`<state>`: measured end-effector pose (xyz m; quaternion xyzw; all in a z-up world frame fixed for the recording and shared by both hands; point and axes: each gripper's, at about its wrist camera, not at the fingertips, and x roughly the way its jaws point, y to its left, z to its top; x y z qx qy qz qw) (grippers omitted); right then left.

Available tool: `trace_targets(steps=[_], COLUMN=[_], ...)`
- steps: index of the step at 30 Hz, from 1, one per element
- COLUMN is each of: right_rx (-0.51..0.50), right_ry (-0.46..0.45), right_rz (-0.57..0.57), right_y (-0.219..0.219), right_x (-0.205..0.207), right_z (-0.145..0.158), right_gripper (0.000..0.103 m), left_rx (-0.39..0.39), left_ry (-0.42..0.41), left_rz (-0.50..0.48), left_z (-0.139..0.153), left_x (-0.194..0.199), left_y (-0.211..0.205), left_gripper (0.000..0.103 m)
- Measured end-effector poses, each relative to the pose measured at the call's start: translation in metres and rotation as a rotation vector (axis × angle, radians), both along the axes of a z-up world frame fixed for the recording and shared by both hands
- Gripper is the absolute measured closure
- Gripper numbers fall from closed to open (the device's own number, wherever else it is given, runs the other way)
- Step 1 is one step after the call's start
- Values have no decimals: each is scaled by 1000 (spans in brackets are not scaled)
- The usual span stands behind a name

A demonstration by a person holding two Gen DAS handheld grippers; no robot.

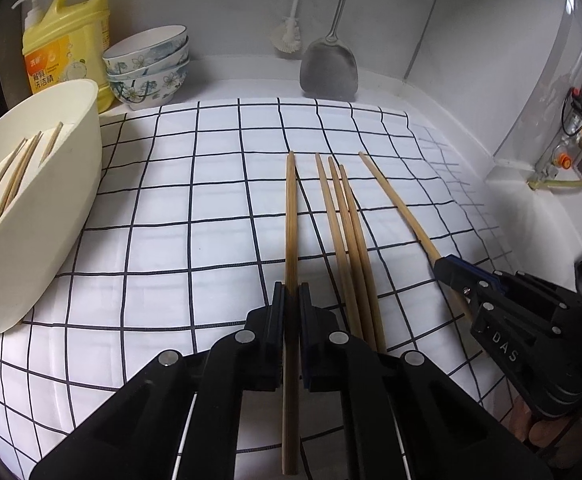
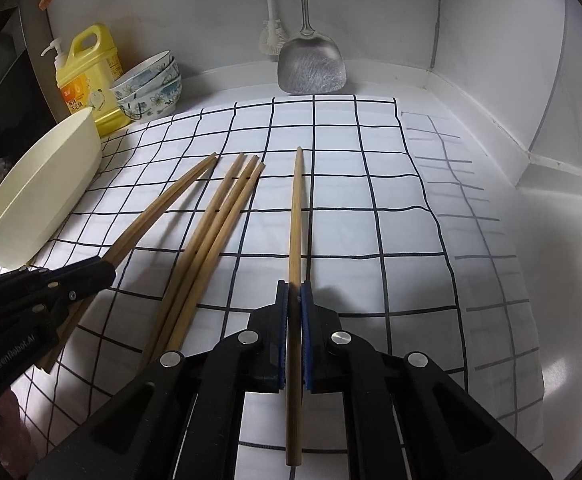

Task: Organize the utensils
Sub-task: 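Lift the held chopsticks with both grippers and turn toward the white basin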

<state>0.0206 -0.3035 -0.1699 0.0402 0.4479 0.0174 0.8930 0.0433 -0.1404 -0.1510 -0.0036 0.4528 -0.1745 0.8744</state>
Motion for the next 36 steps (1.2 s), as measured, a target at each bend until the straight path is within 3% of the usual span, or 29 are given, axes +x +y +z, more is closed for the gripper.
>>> trace_targets(steps=[11,18,28,36], right_rx=[48,61,73,72], right_ry=[1,6,6,20], right_rz=[-3,-5,-14,-7], right_y=[4,3,1,3], right_x=[-6,-8,-14,-17], right_z=[10,15,21,15], right_gripper=[97,97,97,97], left_rx=[-82,-161,-110,-57], left_ry=[-12,88,116,192], left_rz=[4,-16,-1,-1], left_z=[31,33,29,-1], left_x=[-3,3,1,5], left_y=[12,18,19,14], left_gripper=[96,96,96,96])
